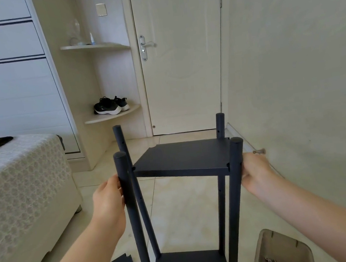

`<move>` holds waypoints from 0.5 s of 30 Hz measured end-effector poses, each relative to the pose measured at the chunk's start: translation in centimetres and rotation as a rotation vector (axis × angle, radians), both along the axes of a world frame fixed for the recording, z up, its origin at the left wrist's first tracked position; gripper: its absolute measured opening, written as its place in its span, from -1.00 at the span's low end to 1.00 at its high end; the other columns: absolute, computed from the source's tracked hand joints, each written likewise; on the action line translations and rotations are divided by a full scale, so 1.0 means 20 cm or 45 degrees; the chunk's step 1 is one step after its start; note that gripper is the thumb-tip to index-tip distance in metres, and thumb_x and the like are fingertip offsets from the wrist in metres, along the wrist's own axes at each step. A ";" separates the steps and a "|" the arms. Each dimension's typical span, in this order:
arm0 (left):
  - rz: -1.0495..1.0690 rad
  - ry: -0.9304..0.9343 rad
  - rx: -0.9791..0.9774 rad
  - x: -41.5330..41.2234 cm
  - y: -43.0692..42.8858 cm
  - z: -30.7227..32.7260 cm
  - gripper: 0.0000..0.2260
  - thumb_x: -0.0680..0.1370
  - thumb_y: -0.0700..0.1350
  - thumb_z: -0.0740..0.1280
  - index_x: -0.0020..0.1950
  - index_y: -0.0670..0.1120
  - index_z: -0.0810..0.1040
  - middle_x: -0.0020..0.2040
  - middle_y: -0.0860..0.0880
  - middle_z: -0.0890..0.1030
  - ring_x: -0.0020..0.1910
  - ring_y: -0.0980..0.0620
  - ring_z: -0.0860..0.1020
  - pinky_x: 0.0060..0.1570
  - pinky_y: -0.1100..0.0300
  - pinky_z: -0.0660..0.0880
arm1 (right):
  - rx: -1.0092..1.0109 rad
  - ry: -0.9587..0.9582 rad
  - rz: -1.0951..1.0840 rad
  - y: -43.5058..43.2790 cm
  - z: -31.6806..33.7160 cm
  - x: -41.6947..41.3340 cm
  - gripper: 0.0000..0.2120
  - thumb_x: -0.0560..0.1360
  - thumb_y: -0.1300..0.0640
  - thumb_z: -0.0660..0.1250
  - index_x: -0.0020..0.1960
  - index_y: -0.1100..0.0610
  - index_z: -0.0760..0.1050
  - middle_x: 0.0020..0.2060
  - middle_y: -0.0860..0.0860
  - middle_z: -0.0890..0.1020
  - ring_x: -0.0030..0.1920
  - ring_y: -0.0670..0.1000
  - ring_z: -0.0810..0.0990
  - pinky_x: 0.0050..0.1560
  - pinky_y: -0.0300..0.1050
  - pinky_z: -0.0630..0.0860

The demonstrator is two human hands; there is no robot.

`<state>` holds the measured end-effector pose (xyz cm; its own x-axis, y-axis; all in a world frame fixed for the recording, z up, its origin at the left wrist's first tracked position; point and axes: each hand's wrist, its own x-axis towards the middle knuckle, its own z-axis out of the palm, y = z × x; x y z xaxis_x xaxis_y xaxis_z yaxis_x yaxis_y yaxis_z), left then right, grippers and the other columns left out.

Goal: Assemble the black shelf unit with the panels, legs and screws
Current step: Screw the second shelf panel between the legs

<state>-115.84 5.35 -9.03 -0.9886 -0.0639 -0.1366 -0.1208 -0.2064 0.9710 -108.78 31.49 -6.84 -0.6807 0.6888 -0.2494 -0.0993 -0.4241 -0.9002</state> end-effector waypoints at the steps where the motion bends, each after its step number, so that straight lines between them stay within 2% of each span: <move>1: 0.006 -0.016 0.005 0.00 0.00 0.00 -0.82 0.68 -0.13 0.17 -0.03 -0.09 0.53 -0.04 -0.13 0.56 0.05 -0.10 0.52 0.20 -0.02 0.42 | -0.002 0.006 -0.006 0.00 0.00 0.00 -0.78 0.57 0.38 0.22 -0.19 0.13 0.41 -0.12 0.12 0.60 -0.08 0.12 0.58 0.10 0.06 0.55; 4: -0.044 -0.030 0.022 -0.01 0.00 0.01 -0.79 0.70 -0.08 0.16 -0.07 -0.06 0.51 -0.06 -0.08 0.54 -0.04 -0.05 0.52 0.12 0.01 0.40 | -0.013 0.009 0.004 0.02 0.02 0.01 -0.79 0.57 0.37 0.22 -0.18 0.13 0.42 -0.12 0.10 0.59 -0.08 0.10 0.57 0.09 0.02 0.54; 7: -0.154 -0.027 0.046 -0.02 -0.01 0.00 -0.77 0.69 0.05 0.14 -0.02 -0.01 0.51 0.04 -0.06 0.62 0.01 0.00 0.57 0.11 0.06 0.36 | -0.023 0.013 0.040 0.04 0.03 0.02 -0.78 0.58 0.38 0.16 -0.20 0.17 0.37 -0.15 0.10 0.56 -0.13 0.08 0.54 -0.01 -0.05 0.50; 9: -0.191 -0.037 0.073 -0.04 -0.02 -0.01 -0.70 0.69 0.11 0.10 0.05 -0.03 0.53 0.09 -0.05 0.64 0.07 0.02 0.58 0.18 0.07 0.35 | -0.039 0.025 0.063 0.05 0.03 0.02 -0.79 0.58 0.39 0.14 -0.19 0.17 0.35 -0.19 0.09 0.56 -0.16 0.06 0.53 0.02 -0.05 0.49; 11: -0.231 -0.044 0.111 -0.06 -0.03 -0.02 -0.63 0.69 0.15 0.06 0.17 -0.05 0.54 0.13 -0.03 0.64 0.11 0.04 0.59 0.23 0.07 0.33 | -0.059 0.025 0.099 0.07 0.02 0.02 -0.81 0.58 0.37 0.14 -0.13 0.19 0.45 -0.21 0.09 0.56 -0.21 0.05 0.53 -0.07 -0.06 0.49; 15: -0.256 -0.031 0.121 -0.05 -0.04 -0.01 -0.60 0.65 0.18 0.16 0.30 -0.05 0.53 0.15 -0.04 0.64 0.18 -0.01 0.60 0.17 0.04 0.36 | -0.065 -0.001 0.149 0.10 0.02 0.02 -0.79 0.59 0.32 0.16 -0.13 0.19 0.52 -0.26 0.06 0.56 -0.26 0.03 0.53 -0.26 -0.14 0.47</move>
